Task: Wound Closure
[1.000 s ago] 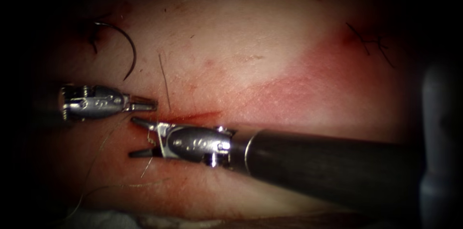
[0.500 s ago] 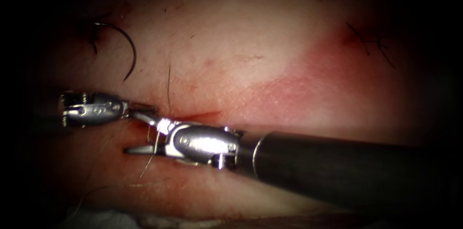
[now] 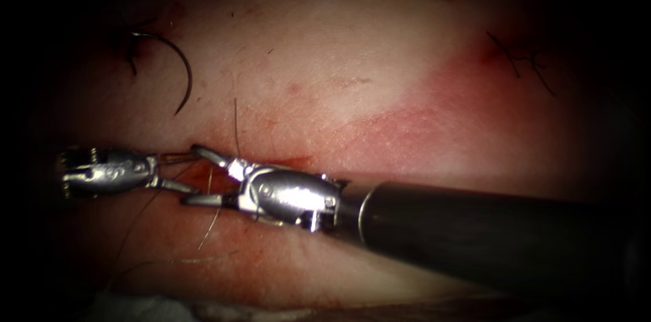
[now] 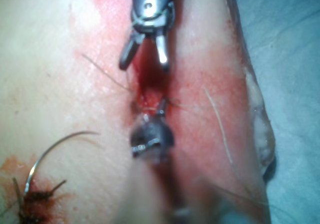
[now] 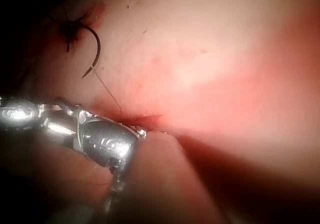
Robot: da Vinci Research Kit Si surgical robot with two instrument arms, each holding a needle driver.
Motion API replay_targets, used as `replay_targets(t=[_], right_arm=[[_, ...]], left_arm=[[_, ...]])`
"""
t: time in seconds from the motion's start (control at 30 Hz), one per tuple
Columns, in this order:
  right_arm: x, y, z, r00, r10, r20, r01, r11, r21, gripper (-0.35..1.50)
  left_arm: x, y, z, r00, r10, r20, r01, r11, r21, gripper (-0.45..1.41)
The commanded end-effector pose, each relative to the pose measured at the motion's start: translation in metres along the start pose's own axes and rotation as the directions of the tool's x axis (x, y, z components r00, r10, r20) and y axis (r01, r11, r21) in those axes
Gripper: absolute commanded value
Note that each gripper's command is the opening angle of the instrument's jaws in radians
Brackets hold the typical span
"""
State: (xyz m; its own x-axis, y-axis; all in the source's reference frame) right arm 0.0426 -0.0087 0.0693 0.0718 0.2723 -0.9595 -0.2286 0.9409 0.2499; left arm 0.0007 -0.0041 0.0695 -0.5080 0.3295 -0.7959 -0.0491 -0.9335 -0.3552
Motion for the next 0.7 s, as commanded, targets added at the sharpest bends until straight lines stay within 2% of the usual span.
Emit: replay_targets(t=[0.03,0.13,0.3,0.4,0.53,0.57,0.67,0.7], right_arm=[[-0.0008,-0.0004,0.0002,1.000,0.008,0.001,-0.008,1.000,0.002,1.47],[-0.0008,-0.0005,0.0004,1.000,0.008,0.001,-0.008,1.000,0.000,1.47],[-0.0008,-0.0011,0.0008,1.000,-0.006,0.002,0.006,1.000,0.000,1.47],[-0.0007,-0.0014,0.0008,1.000,-0.012,0.002,0.012,1.000,0.001,1.47],[-0.0006,-0.0017,0.0006,1.000,-0.018,0.001,0.018,1.000,0.003,1.48],[-0.0004,-0.0021,0.0005,1.000,-0.024,-0.002,0.024,1.000,0.010,1.48],[-0.0003,-0.0025,0.0005,1.000,-0.030,0.000,0.030,0.999,0.020,1.48],[-0.0002,-0.0026,0.0005,1.000,-0.030,0.005,0.030,0.999,0.024,1.48]], left_arm=[[-0.0010,0.0007,-0.0002,1.000,-0.028,0.001,0.028,1.000,-0.005,0.74],[-0.0019,0.0018,-0.0011,0.999,-0.045,0.007,0.045,0.999,-0.001,0.86],[-0.0036,0.0053,-0.0013,0.990,-0.099,0.101,0.098,0.995,0.020,0.94],[-0.0048,0.0070,-0.0013,0.974,-0.176,0.145,0.166,0.983,0.081,0.93],[-0.0065,0.0081,-0.0010,0.953,-0.254,0.163,0.235,0.964,0.127,0.91],[-0.0078,0.0079,-0.0007,0.941,-0.299,0.159,0.272,0.947,0.171,0.93],[-0.0086,0.0069,-0.0011,0.934,-0.320,0.159,0.276,0.929,0.247,0.86],[-0.0089,0.0062,-0.0015,0.929,-0.334,0.157,0.278,0.913,0.298,0.83]])
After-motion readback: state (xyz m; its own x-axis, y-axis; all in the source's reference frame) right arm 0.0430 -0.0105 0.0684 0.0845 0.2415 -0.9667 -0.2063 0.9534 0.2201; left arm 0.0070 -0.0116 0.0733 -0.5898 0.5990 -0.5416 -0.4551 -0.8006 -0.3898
